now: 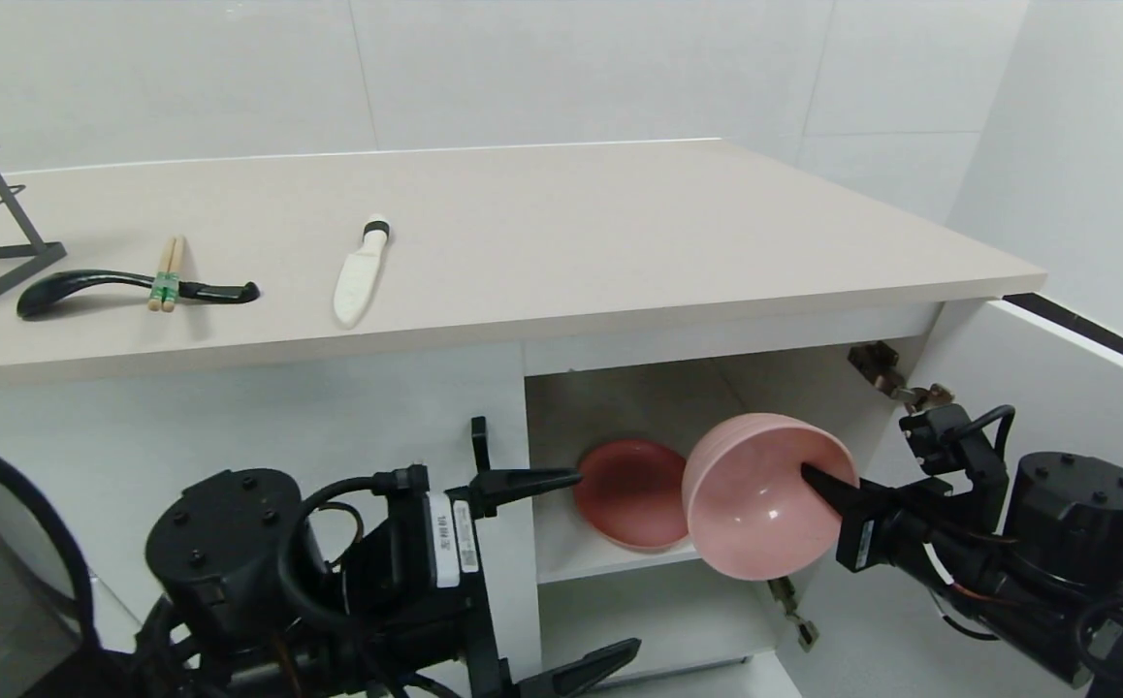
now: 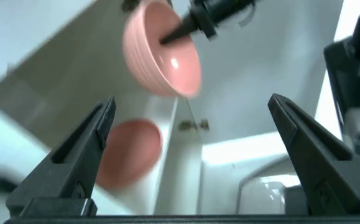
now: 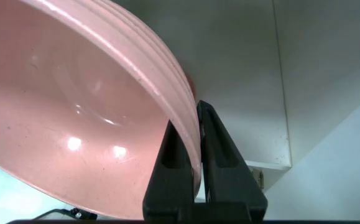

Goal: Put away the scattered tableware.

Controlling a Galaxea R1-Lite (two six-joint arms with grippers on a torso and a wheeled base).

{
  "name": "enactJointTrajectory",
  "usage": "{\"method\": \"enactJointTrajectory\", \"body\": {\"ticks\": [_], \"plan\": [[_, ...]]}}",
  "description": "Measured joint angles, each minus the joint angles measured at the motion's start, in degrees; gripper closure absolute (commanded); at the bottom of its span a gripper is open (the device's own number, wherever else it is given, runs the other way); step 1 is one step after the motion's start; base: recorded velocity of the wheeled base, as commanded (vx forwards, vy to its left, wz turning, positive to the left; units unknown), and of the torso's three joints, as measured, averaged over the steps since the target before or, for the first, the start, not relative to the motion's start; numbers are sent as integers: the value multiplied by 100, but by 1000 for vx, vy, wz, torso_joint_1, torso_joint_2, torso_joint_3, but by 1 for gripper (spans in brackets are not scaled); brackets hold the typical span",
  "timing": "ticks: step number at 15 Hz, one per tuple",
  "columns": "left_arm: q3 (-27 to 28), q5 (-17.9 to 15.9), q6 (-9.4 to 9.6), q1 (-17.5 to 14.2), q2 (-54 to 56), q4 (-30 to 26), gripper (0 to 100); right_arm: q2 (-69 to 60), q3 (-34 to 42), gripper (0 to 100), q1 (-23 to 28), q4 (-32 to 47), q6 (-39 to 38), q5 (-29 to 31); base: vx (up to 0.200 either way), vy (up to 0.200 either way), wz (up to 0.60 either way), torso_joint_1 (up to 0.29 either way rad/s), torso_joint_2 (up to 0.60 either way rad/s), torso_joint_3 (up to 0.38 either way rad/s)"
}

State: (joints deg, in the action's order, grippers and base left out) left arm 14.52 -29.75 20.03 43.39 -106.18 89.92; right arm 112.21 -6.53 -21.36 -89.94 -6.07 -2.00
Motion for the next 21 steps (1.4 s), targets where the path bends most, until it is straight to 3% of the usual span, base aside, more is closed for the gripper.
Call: {"method": "enactJointTrajectory", "body": {"ticks": [6, 7, 10, 13, 15, 18, 21], "plan": [[-1102, -11, -27, -317, 723, 0, 0, 399, -571, 100, -300, 0, -74, 1, 0, 0, 0, 0, 0, 0], [-1259, 0, -99, -393, 850, 0, 0, 516, -689, 100, -356, 0, -132, 1, 0, 0, 0, 0, 0, 0], [-1425, 24, -610, -505, 1197, 2, 0, 1000, -1163, 100, -507, -2, -282, 1, 0, 0, 0, 0, 0, 0], [-1442, 30, -928, -544, 1519, 2, 0, 1524, -1465, 100, -588, 2, -567, 1, 0, 0, 0, 0, 0, 0], [-1447, 165, -985, -555, 1721, 2, 0, 1805, -1543, 100, -573, 2, -653, 1, 0, 0, 0, 0, 0, 0], [-1452, 695, -1046, -561, 1897, 0, 0, 2068, -1738, 100, -557, 0, -688, 1, 0, 0, 0, 0, 0, 0], [-1452, 772, -1196, -561, 2161, -184, 0, 2365, -2097, 100, -496, 0, -699, -7, 0, 0, 0, 0, 0, 0]]}}
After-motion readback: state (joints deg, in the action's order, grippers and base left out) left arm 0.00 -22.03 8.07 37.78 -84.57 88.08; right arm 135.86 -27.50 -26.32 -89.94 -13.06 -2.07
